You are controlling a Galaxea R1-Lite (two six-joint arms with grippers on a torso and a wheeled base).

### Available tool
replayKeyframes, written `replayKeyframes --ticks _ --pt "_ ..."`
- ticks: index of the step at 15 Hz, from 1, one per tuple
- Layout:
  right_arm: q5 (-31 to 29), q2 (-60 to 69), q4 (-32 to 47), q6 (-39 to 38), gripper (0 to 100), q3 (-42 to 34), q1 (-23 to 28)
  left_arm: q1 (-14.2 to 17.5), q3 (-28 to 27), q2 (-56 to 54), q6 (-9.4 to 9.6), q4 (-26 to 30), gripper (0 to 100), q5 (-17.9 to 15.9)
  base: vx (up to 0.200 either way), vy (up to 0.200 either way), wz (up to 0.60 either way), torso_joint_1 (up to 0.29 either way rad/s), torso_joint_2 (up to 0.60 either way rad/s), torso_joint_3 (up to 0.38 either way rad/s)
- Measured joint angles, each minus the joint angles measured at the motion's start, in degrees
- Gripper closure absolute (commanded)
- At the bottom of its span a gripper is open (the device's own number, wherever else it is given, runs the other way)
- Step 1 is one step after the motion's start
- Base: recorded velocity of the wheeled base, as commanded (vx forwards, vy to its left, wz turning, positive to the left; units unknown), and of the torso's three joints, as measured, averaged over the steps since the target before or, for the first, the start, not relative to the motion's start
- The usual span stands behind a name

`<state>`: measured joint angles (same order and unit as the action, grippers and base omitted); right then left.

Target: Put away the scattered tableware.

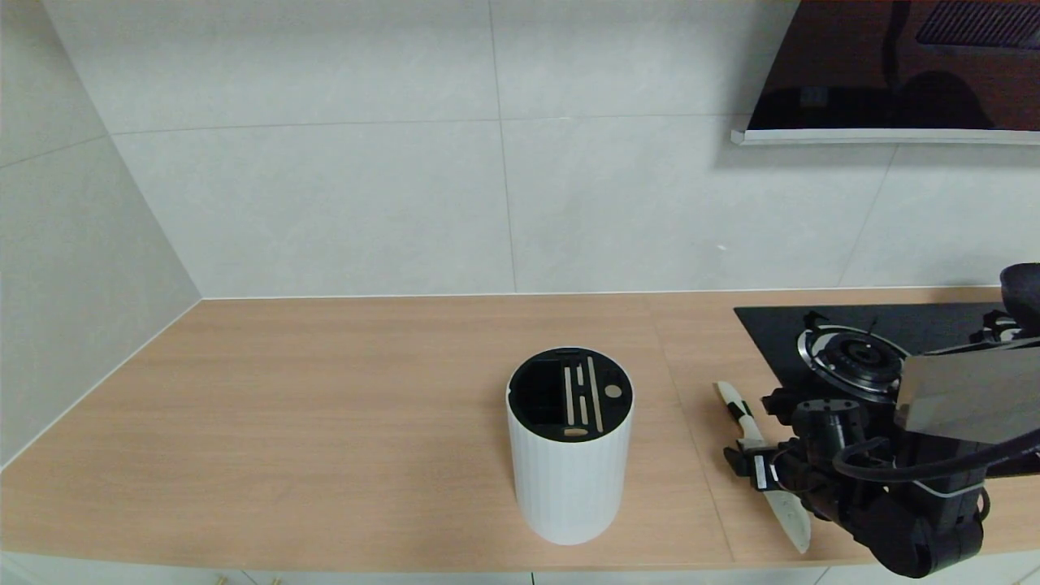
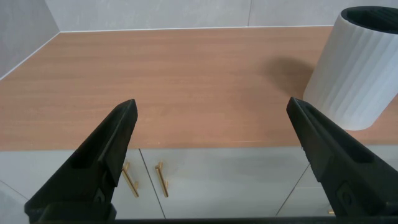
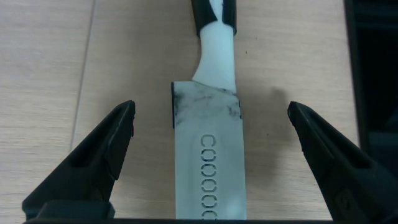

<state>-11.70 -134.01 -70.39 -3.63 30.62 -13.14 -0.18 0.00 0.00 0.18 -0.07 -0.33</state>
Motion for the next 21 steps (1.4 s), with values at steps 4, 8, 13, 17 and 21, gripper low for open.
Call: replayKeyframes --ticks 4,8,13,17,21 --pt "-0.04 -0.67 0.0 -0.02 0 0.22 0.0 0.0 0.0 0.0 0.0 0.0 0 -0.02 0.0 0.0 0.0 0.0 0.0 0.0" --pt "0.0 -0.96 0.0 0.02 100 0.24 0.05 0.0 0.0 0.0 0.0 0.0 0 -0.02 0.0 0.0 0.0 0.0 0.0 0.0" --pt "-0.06 -1.3 -0.12 0.02 100 0.24 0.11 0.0 0.0 0.0 0.0 0.0 0 -0.02 0.0 0.0 0.0 0.0 0.0 0.0" --pt "-0.06 -1.05 0.05 0.02 100 0.2 0.16 0.0 0.0 0.0 0.0 0.0 0 -0.02 0.0 0.0 0.0 0.0 0.0 0.0" --pt "-0.2 1.44 0.27 0.07 100 -0.94 0.02 0.0 0.0 0.0 0.0 0.0 0 0.0 0.0 0.0 0.0 0.0 0.0 0.0"
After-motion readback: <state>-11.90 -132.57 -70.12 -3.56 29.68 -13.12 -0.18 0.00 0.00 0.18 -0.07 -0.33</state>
